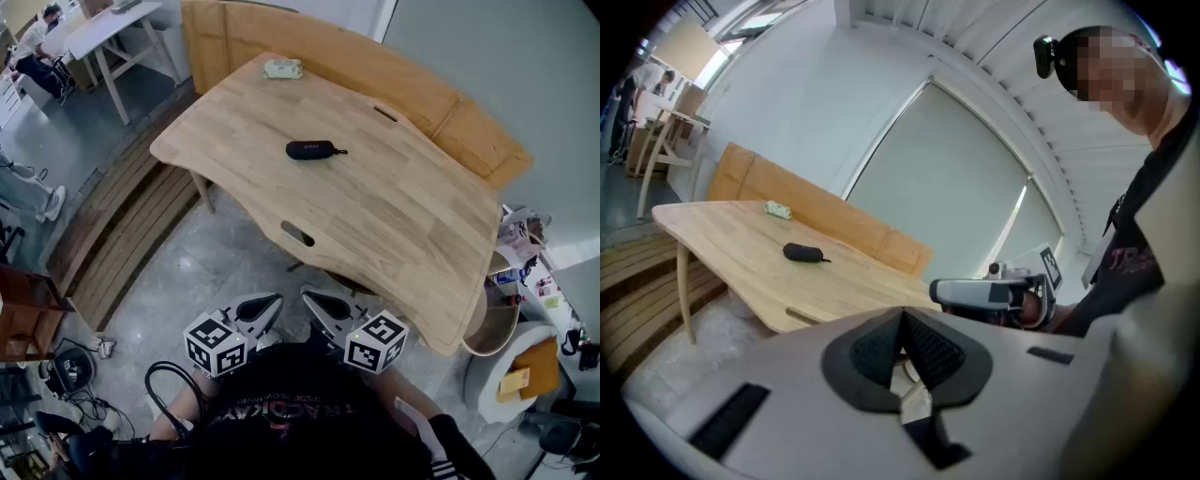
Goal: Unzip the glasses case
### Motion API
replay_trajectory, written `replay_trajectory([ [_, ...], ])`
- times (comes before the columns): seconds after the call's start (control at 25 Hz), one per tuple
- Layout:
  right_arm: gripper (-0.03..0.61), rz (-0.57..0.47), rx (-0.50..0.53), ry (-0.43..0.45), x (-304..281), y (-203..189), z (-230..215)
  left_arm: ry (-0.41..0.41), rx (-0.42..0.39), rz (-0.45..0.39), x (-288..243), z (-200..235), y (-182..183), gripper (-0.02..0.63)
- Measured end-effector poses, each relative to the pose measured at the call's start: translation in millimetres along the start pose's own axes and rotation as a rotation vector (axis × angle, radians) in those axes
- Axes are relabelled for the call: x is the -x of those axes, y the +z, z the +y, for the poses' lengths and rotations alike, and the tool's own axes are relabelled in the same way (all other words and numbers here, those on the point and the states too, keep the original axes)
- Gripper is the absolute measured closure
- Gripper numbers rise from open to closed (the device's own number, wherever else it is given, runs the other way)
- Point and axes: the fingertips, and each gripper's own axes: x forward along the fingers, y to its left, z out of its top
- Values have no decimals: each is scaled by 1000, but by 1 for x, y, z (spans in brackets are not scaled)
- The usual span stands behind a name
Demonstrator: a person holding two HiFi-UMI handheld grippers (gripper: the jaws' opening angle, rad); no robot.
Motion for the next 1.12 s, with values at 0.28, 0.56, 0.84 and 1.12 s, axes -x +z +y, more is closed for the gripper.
replay_trajectory([
  [0.28, 563, -11, -29, 14, -1, 1, -1, 1, 5, -2, 0, 2, 0, 603],
  [0.56, 563, -4, -41, 28, -4, -1, -1, 0, 11, -2, 0, 4, -1, 603],
  [0.84, 563, 10, -43, 19, -3, 1, -6, -5, 23, -2, -5, 4, 0, 603],
  [1.12, 563, 33, -39, 12, -4, 2, -16, 7, 33, 9, -13, 8, 0, 603],
])
